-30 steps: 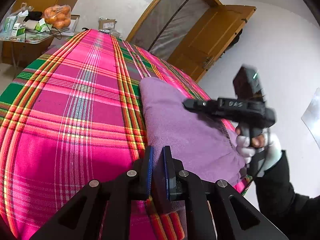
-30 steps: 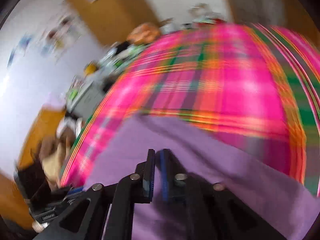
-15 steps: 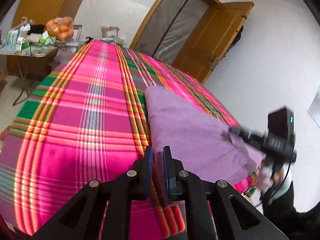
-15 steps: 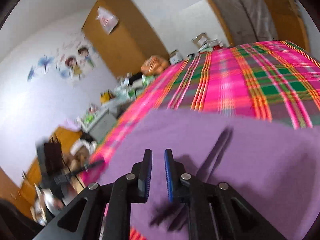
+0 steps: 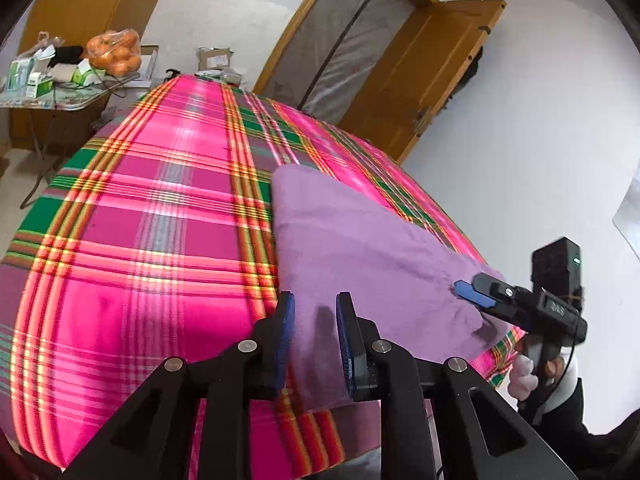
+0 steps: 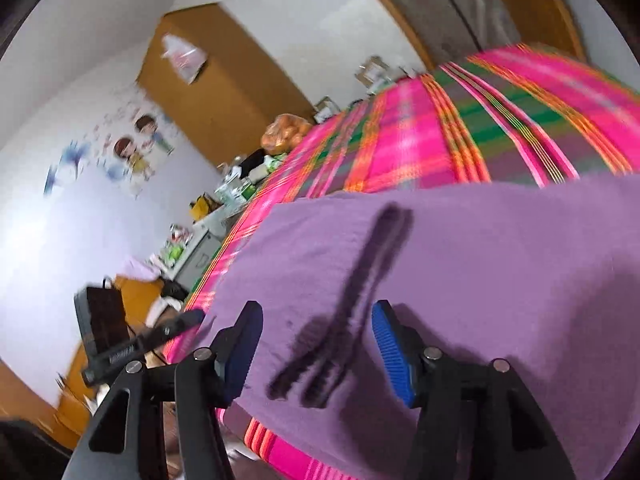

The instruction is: Fold clothes

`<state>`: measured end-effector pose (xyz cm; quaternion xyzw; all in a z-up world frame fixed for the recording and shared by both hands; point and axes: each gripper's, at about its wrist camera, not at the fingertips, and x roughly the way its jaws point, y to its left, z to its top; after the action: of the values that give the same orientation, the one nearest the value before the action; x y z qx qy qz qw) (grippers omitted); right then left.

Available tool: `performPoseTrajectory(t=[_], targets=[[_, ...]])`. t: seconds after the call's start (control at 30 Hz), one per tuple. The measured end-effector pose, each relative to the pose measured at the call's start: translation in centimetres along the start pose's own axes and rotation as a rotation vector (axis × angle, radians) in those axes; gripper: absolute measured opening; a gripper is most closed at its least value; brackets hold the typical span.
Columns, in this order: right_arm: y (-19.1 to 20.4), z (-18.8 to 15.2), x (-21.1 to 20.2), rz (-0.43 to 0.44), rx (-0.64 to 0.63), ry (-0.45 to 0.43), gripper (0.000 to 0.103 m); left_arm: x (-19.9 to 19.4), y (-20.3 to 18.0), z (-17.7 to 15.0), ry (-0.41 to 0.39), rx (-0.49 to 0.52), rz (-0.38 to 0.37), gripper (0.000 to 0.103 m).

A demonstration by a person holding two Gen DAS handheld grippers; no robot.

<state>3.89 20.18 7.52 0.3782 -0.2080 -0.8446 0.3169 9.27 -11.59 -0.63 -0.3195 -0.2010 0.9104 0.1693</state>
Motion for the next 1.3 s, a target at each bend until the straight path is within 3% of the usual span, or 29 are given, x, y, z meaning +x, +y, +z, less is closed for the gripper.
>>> performPoseTrajectory(t=[0.13,0.27,0.37,0.43,0.67,0.77,0.8,0.83,0.87,1.1,1.3], targets=[[-0.7,2.0,1.1,-0.002,0.044,-0.003,0.058,0.5,-1.2,0.3,0.0,0.037,-0.022,0.023],[-1.9,3.7,3.4,-0.044,0.08,0.027,0.057,2.0,-1.8,-0.6,0.055,0.052,-0.037,0.023],[-1.6,4.1,4.2,-0.083,0.071,0.02,0.054,2.0,-2.2,-1.0,0.051,0.074,-0.036,0.023],[-1.7,4.2,4.5,-0.11,0.085,0.029,0.047,1.8,-2.3,-1.1,0.047,0.071,-0.043,0.023],[-2.0,4.9,4.3,-0.128,0.087,0.022,0.053,0.4,-1.4,-0.4,-0.016,0.043,-0.037,0.023],[-1.8,5.0,4.8,-0.14,0.074,0.035,0.052,1.2,-1.2,-0.9,0.02,0.038,-0.034,0.023],[-1.7,5.0,5.0,-0.144,0.069,0.039,0.044,1.5,-1.3,-1.1,0.028,0.04,-0.037,0.023],[-1.6,5.1,5.2,-0.148,0.064,0.044,0.023,1.5,-1.5,-1.3,0.027,0.045,-0.036,0.023],[-1.8,5.2,5.2,-0.148,0.074,0.043,0.014,1.5,-1.7,-1.4,0.024,0.053,-0.034,0.023],[-1.7,5.3,4.4,-0.134,0.055,0.017,0.01,1.0,-1.7,-1.8,0.026,0.054,-0.052,0.023],[-1.9,4.3,3.6,-0.135,0.043,-0.01,0.016,0.7,-2.1,-2.2,0.032,0.064,-0.071,0.023]])
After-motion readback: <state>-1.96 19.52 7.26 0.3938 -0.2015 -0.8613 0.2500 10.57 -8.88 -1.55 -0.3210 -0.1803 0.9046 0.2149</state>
